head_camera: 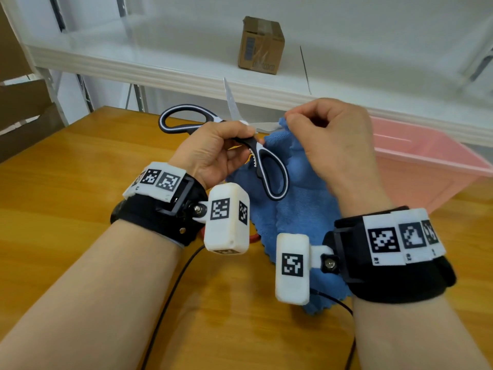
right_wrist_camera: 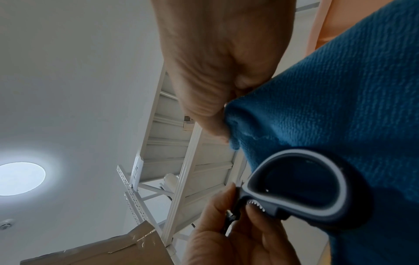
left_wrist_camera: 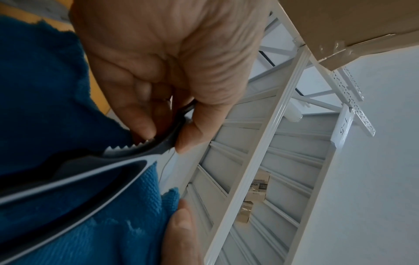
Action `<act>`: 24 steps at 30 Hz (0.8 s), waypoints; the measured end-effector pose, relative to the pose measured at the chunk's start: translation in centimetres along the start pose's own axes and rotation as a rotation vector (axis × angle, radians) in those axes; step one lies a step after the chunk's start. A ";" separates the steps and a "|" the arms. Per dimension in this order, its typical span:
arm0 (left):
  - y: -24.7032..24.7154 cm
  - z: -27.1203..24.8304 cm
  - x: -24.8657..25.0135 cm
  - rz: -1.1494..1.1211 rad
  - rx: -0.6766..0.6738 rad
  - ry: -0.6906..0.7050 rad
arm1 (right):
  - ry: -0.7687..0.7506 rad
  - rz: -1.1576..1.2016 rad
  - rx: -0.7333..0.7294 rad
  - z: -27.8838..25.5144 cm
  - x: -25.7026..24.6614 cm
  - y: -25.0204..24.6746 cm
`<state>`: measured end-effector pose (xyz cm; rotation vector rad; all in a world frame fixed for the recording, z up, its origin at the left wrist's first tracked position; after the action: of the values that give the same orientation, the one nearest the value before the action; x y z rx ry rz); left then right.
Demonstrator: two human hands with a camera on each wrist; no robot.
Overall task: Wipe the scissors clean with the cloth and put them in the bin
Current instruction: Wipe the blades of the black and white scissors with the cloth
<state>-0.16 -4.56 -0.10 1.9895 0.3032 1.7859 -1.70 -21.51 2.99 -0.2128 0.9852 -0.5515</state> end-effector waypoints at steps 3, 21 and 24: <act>-0.1 0.1 -0.1 0.011 -0.007 0.015 | -0.032 -0.021 0.011 0.0 0.1 -0.2; 1.1 0.0 -0.9 0.123 0.021 0.004 | -0.053 -0.252 0.003 -0.8 1.2 1.7; 1.0 0.0 -0.9 0.143 0.027 -0.004 | 0.004 -0.297 0.025 -0.4 1.8 0.9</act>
<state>-0.41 -5.81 -0.46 2.0806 0.1890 1.8728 -0.95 -21.67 1.04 -0.3391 0.9559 -0.8353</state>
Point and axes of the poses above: each hand's wrist, its own z-axis towards the middle knuckle, its own y-axis out of the palm, x = y × z, the point moved 1 cm from there along z, towards the middle knuckle, and after that the axes turned 3 degrees about -x, right-handed, at the moved point
